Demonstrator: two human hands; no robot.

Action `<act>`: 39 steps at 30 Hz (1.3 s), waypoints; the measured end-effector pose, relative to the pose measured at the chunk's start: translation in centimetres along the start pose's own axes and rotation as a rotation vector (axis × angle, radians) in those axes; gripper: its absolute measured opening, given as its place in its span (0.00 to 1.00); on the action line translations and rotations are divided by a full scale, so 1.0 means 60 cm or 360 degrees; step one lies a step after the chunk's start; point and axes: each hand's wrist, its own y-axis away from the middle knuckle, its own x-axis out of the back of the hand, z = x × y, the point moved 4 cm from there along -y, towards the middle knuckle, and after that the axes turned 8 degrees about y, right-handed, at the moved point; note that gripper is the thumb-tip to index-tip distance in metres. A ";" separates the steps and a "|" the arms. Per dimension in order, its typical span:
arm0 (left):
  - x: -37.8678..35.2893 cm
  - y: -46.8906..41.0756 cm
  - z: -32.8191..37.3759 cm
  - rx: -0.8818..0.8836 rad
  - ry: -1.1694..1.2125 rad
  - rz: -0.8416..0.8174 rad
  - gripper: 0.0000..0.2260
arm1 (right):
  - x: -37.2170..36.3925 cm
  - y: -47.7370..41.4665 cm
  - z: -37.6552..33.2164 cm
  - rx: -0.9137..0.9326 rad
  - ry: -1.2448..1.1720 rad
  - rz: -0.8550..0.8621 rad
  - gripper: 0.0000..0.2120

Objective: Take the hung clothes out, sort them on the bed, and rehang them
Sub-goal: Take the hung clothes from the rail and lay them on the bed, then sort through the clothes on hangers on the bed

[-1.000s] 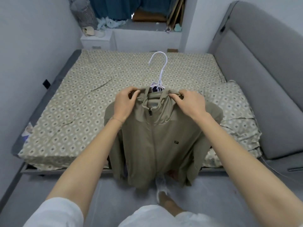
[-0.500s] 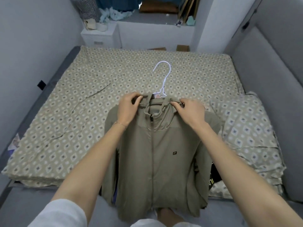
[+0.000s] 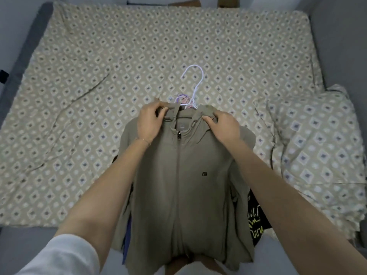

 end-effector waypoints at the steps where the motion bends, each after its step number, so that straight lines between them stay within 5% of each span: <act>1: -0.018 -0.007 -0.021 0.0017 -0.0013 -0.0013 0.06 | -0.021 -0.013 0.009 0.0009 0.0007 -0.0006 0.22; 11: -0.119 -0.017 -0.153 0.0338 -0.0316 0.0201 0.08 | -0.168 -0.097 0.061 -0.0116 -0.0086 -0.0049 0.24; 26: -0.053 0.081 -0.115 0.0251 -0.0680 -0.0314 0.25 | -0.163 -0.011 0.039 0.0018 0.0269 -0.0289 0.32; 33: -0.038 0.076 -0.168 0.0562 -0.0696 -0.0534 0.26 | -0.190 -0.036 0.073 -0.0170 0.0248 -0.0640 0.36; 39: -0.046 0.085 -0.193 0.0535 -0.0529 -0.0544 0.22 | -0.217 -0.036 0.076 -0.0204 0.0176 -0.0680 0.42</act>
